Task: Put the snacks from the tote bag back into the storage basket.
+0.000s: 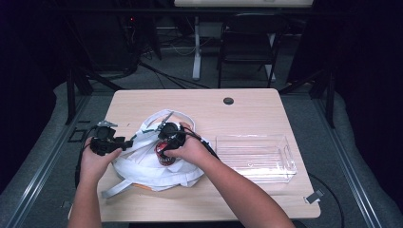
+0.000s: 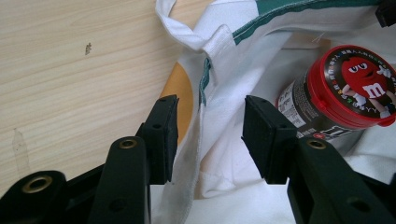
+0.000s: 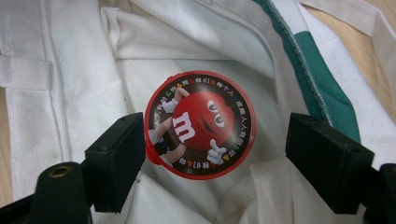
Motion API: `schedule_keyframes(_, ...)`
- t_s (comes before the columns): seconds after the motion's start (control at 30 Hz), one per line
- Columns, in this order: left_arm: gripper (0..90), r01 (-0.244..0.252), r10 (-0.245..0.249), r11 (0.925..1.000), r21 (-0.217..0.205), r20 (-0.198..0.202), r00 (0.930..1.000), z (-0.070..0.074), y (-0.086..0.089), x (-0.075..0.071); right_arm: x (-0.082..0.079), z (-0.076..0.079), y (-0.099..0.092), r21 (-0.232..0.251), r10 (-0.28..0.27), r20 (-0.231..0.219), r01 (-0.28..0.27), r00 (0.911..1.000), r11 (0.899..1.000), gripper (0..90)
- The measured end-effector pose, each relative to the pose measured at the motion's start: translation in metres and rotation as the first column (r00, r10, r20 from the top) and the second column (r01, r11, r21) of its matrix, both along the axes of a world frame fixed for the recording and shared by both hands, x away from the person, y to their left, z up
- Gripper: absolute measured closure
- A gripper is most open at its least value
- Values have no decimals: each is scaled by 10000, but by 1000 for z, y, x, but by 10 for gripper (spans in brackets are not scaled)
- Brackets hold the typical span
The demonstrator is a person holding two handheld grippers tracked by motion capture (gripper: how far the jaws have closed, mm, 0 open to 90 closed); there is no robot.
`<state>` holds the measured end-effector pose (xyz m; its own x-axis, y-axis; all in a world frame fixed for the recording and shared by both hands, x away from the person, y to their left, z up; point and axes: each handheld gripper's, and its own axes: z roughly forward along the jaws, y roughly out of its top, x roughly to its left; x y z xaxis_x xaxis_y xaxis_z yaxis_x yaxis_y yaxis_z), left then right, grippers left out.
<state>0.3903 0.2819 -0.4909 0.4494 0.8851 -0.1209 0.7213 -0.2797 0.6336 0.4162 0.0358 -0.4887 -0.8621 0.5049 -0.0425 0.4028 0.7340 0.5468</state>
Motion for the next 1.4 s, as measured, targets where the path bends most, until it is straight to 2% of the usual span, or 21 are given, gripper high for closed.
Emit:
schedule_keyframes(0.07, 558, 11, -11, 10000, -4, -14, 10000, 0, 0, 0, 1, -2, 1, -22, 10, -141, -10, 9999, 10000, 185)
schedule_keyframes(0.3, 559, 29, -29, 10000, 29, 52, 10000, -1, -1, 0, 1, -7, 6, -267, 212, -153, -217, 9997, 9994, 184)
schedule_keyframes(0.8, 559, 13, -13, 10000, 54, -63, 10000, -2, -1, -1, 4, -20, 14, -620, 330, -302, -348, 9990, 9975, 183)
schedule_keyframes(1.4, 559, 46, -45, 10000, 87, -113, 9999, -3, -1, 0, 6, -26, 17, -752, 416, -479, -452, 9980, 9961, 245)
